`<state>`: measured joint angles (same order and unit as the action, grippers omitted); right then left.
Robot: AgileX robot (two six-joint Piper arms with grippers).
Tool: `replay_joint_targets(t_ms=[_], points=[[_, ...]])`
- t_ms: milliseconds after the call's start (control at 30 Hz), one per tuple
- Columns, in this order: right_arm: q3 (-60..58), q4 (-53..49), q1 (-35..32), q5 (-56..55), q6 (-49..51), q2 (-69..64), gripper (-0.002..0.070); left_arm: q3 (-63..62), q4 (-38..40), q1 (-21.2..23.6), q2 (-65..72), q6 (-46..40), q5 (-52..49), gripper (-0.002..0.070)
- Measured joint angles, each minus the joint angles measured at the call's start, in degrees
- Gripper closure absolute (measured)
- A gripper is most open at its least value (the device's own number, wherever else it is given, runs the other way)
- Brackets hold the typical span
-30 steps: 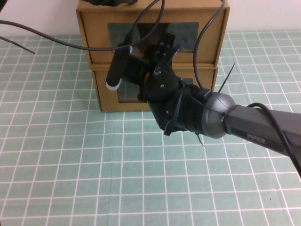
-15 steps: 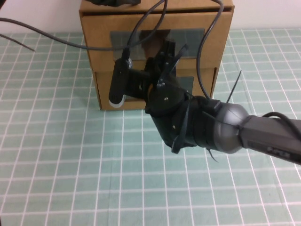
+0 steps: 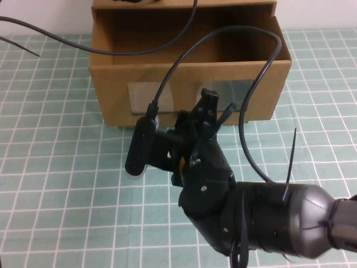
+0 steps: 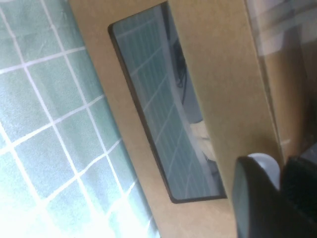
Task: Open the shoe box
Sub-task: 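Pull the top drawer of the cardboard box fully open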
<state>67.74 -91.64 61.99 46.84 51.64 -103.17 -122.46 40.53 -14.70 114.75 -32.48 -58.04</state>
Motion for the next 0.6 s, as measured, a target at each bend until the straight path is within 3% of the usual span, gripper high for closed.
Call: replay_joint_targets(t_ms=[267,400,600], points=[[-0.16,0.64,0.0,-2.38,3.27,0.48,0.0591,0.0,-0.23,0.0,0.0,0.0,1.26,0.068],[1.26,14.15,0.0,-9.69,-1.84,3.8,0.0556,0.0,-0.85,0.0,0.0,0.38,2.81,0.068],[1.5,31.33,0.1,-18.44,-8.34,10.8,0.0417,0.47,0.04,0.0,-0.81,1.43,3.96,0.068]])
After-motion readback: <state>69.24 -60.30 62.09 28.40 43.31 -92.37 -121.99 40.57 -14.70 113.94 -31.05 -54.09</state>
